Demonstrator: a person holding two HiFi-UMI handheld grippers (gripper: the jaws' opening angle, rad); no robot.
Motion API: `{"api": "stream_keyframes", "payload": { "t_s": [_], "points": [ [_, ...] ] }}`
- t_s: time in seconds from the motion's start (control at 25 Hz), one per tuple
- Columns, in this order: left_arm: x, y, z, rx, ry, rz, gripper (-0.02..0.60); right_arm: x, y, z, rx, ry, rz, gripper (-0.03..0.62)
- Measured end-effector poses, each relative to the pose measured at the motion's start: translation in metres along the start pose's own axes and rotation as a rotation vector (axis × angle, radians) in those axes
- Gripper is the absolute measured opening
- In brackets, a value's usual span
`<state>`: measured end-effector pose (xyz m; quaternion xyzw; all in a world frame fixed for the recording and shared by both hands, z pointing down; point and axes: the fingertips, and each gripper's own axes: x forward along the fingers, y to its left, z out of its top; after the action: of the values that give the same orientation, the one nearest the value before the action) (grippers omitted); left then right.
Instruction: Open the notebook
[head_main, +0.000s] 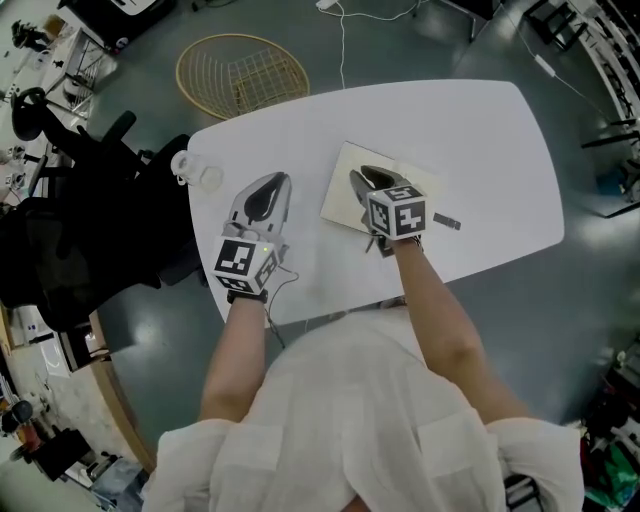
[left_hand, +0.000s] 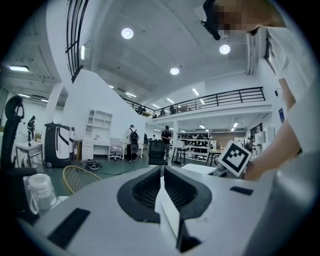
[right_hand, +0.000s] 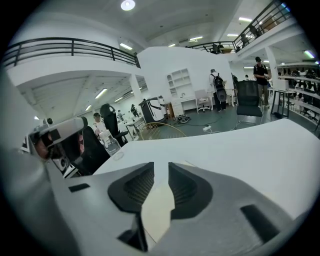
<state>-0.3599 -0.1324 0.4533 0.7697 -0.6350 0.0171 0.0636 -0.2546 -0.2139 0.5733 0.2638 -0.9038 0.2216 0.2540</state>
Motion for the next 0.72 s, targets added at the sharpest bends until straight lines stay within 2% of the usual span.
{"api": "stream_keyframes", "payload": {
  "t_s": [0.36,0.72],
  "points": [
    [0.000,0.009,0.004,-0.001,-0.012,0.021,0.021,-0.003,0.000,0.013,-0.011,-0.037,-0.009,0.092],
    [0.008,-0.002,0.021,0.008,-0.034,0.008,0.021,-0.060,-0.014,0.052,-0.028,-0.201,-0.028,0.094]
  ]
}}
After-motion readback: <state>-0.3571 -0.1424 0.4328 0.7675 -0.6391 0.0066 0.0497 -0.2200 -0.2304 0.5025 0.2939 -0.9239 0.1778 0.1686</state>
